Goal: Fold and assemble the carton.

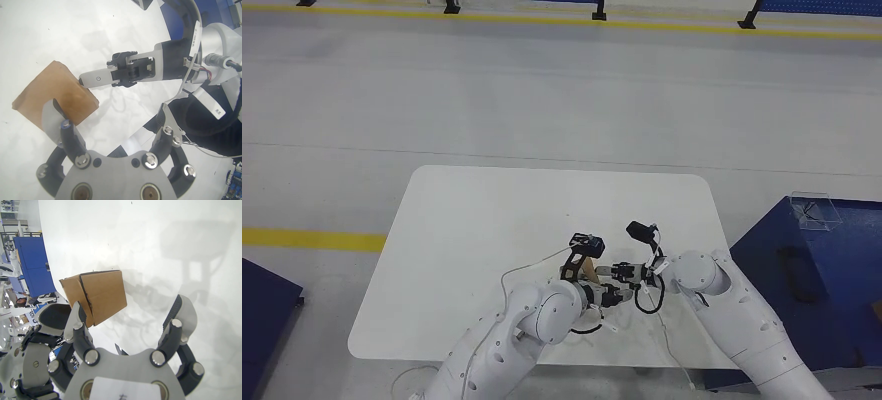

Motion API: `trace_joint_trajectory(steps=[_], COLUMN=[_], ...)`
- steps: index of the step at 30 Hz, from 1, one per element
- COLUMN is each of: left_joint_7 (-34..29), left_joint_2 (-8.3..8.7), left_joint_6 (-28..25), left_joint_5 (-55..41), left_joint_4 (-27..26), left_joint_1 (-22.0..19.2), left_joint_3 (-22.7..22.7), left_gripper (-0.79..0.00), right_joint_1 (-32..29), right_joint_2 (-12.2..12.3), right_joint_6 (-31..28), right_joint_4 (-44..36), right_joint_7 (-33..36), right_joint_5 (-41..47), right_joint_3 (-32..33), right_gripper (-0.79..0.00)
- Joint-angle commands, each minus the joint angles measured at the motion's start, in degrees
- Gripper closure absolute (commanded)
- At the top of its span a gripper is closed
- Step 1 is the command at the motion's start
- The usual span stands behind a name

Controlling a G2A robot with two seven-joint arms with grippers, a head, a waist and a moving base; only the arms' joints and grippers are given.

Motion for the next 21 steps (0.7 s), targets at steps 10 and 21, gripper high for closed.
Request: trace_joint_trajectory(steps=[10, 21], left_joint_7=[-0.07, -0.53], left_joint_2=[-0.27, -0.76], left_joint_6=[-0.34, -0.33], left_joint_5=[0.33, 0.41], left_joint_4=[-0.55, 0.51], left_joint_1=[0.38, 0.09], left_joint_3=[-0.45, -0.27], left_gripper=[-0.785, -0.785], right_joint_1=[0.29, 1.00], right_joint_2=[-0.29, -0.87], right_joint_6=[-0.44, -0.58], right_joint_4=[-0.14, 1.18], right_joint_7=[0.41, 0.39], right_joint_5=[-0.09, -0.75], right_joint_3=[-0.50, -1.97], right_gripper=[-0.785, -0.785])
